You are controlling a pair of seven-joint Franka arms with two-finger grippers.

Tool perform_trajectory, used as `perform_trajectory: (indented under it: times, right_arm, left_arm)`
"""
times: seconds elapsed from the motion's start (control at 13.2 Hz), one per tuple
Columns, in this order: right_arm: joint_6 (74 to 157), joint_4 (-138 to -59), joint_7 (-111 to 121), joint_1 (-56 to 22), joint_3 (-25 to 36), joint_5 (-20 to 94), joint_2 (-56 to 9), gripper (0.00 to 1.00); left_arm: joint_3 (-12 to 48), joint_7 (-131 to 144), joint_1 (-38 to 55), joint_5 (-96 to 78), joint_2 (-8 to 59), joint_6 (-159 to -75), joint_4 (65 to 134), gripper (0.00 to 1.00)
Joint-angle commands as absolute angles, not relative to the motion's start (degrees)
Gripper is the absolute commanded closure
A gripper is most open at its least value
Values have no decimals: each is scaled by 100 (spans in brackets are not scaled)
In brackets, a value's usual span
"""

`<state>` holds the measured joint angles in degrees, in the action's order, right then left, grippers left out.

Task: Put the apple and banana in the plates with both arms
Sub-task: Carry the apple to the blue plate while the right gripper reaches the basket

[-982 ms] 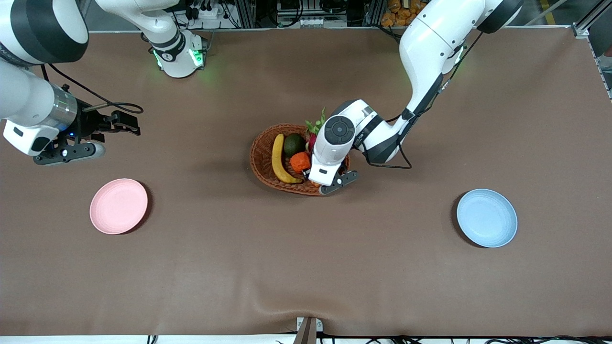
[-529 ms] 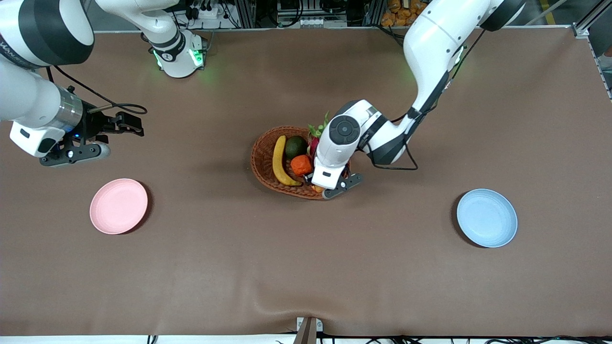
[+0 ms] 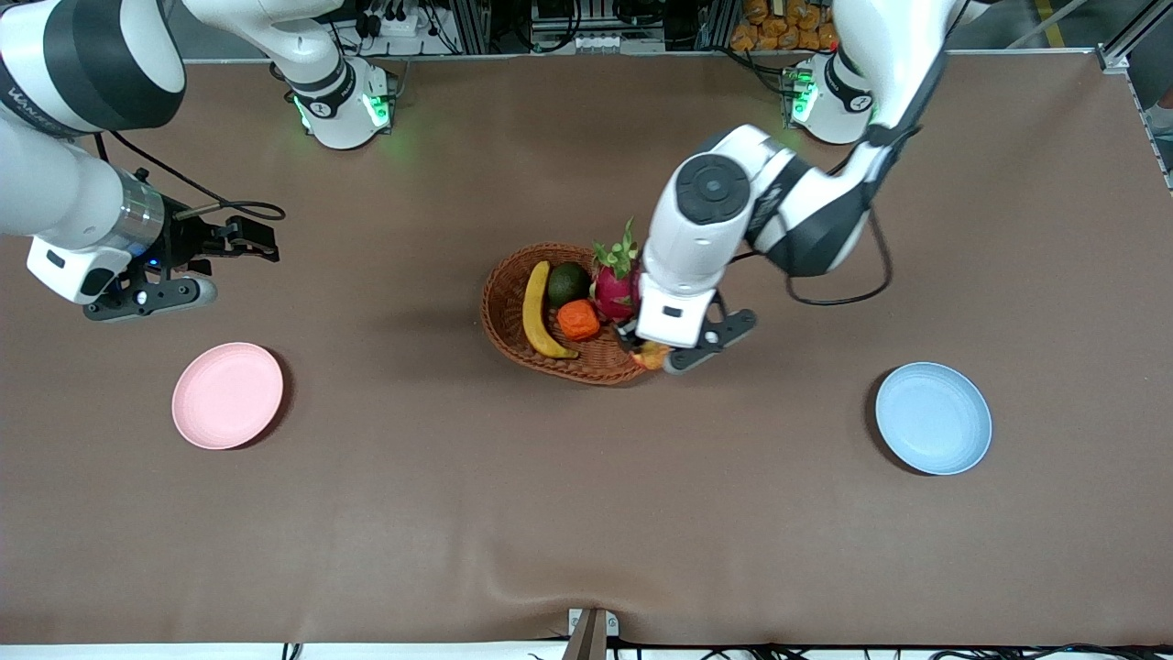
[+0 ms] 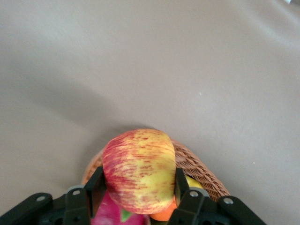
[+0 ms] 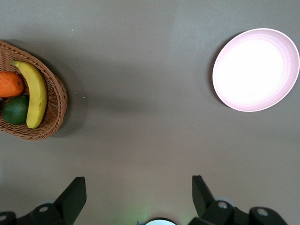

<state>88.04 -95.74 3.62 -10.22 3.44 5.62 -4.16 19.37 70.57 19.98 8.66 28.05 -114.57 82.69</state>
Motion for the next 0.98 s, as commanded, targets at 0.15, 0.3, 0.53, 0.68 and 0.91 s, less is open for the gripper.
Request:
perform_trajectory:
  times: [0.15,0.3,0.53,0.68,0.91]
  right_arm:
    - [8999,-9712,352,-1554,369,615,-395,0]
    - [9315,-9869,343,-1888,369,615,-396,0]
    - [9685,-10002,334,-2284,369,624,-465,0]
    - [9826,-10011,334,-2434,369,764,-597,0]
    - [10106,-10011,334,-2592,378,1071,-922,0]
  left_arm:
    - [2030,5892,1250,905,2462,-10891,8235,100]
    - [2030,5233,907,722,2408,-10872,8235,100]
    - [2030,4188,266,659,2286,-10662,8244,100]
    - [2022,3309,-130,546,2259,-10373,8279,100]
    - [1995,2612,-491,448,2364,-10301,8393,100]
